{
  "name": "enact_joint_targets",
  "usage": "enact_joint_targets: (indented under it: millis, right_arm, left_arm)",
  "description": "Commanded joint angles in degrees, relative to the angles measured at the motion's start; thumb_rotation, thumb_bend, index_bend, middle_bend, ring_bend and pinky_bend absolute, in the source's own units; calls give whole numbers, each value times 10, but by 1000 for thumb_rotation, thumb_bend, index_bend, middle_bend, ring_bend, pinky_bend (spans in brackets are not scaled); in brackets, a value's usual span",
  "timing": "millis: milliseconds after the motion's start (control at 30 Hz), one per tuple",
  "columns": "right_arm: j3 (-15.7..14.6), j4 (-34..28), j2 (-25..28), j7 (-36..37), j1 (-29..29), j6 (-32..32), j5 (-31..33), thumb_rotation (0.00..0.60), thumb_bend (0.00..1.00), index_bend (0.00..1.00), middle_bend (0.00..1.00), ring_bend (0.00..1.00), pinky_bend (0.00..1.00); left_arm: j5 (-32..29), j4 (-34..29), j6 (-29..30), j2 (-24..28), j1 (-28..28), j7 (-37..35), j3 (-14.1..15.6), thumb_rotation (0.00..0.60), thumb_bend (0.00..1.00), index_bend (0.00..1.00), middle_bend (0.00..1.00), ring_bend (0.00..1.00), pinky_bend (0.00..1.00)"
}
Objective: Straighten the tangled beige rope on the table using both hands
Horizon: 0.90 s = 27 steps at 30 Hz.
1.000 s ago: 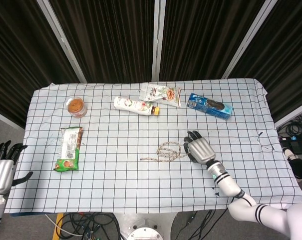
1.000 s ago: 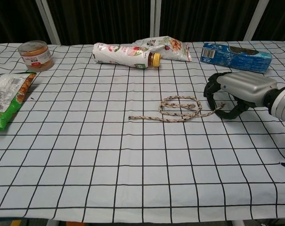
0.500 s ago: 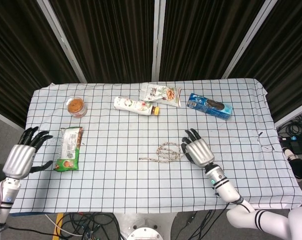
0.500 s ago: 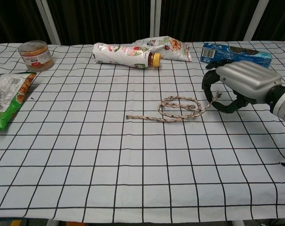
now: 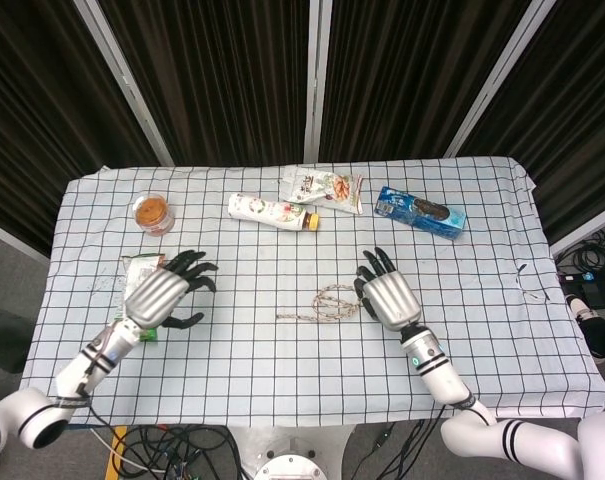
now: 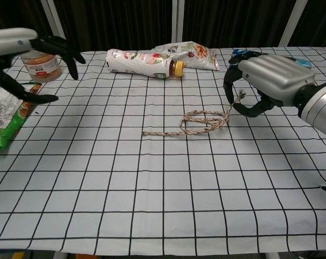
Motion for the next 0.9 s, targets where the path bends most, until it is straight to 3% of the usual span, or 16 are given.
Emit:
enact_joint_targets:
  millis: [33, 500, 900]
  right_arm:
    - [0, -3, -3, -3, -1, 4, 1, 600, 671, 652, 317, 68, 32]
    - [1, 1, -11, 4, -5, 16, 5, 600, 681, 657, 315, 66, 0]
    - [1, 20, -21, 21, -3, 18, 1, 600, 687, 659, 312, 66, 0]
  left_arm:
    - [-34, 2, -40, -51, -39, 37, -15, 600, 253, 392, 161, 0, 0]
    - [-197, 75, -119, -186, -128, 236, -58, 600, 230, 434, 162, 0, 0]
    - [-296, 95, -133, -243, -177, 319, -64, 600, 229, 466, 162, 0, 0]
